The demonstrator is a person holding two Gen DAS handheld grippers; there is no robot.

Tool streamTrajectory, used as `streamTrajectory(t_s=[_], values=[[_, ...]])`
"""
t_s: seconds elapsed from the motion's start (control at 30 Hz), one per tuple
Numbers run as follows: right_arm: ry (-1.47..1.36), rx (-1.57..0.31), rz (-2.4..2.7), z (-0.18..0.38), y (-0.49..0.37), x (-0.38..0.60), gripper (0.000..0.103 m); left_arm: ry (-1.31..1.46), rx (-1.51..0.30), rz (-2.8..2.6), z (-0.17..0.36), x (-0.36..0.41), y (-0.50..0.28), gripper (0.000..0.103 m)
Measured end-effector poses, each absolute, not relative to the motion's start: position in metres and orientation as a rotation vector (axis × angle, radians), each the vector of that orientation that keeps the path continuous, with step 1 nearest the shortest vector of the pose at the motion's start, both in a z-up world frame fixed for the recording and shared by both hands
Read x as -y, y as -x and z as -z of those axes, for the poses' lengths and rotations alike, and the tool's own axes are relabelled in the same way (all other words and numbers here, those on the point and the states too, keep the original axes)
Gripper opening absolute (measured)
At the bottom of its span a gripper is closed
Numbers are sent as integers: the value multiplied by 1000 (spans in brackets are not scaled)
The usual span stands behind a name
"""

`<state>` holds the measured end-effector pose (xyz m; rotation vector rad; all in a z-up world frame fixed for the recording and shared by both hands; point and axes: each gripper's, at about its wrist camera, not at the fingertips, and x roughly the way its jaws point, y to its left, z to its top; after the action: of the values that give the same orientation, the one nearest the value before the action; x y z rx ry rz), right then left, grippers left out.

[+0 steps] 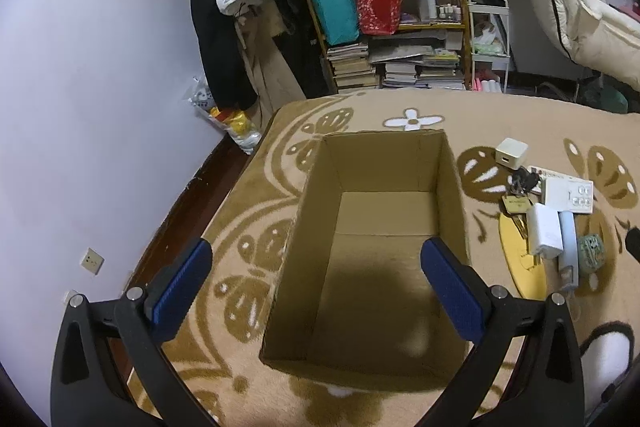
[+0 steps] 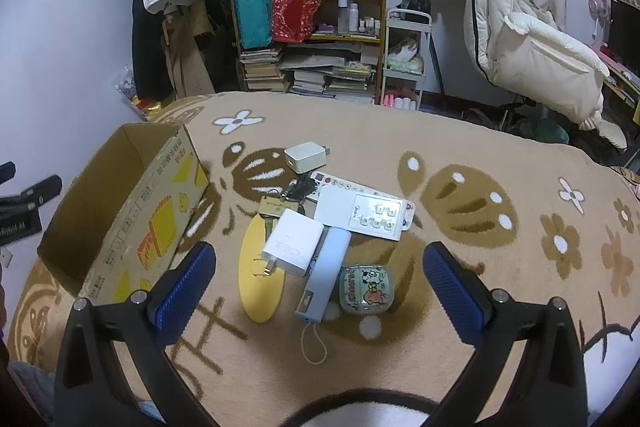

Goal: Organize rigid objects
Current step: 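Lower the right gripper onto the green tin case and grasp it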

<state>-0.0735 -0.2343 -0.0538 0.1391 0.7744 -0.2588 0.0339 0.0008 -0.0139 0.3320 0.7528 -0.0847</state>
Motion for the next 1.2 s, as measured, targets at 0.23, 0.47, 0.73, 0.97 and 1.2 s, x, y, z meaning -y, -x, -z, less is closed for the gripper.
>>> streamTrajectory(t_s=[0.23, 0.47, 0.73, 0.97, 1.2], values=[[-208, -825, 307, 65, 60, 263, 103, -338, -798, 42, 23, -15, -64, 103], [-291, -918, 372, 101, 39, 295, 103, -242, -910, 29, 39, -32, -91, 103], [-318, -1036, 379, 139, 27, 310, 94, -259, -1000, -31, 66, -44, -116, 103], [-314, -1081, 378, 153, 26, 308, 80, -263, -1072, -40, 92, -45, -128, 103], [-323, -1128, 364, 163, 24, 307, 79, -323, -1079, -80, 97, -43, -128, 97]])
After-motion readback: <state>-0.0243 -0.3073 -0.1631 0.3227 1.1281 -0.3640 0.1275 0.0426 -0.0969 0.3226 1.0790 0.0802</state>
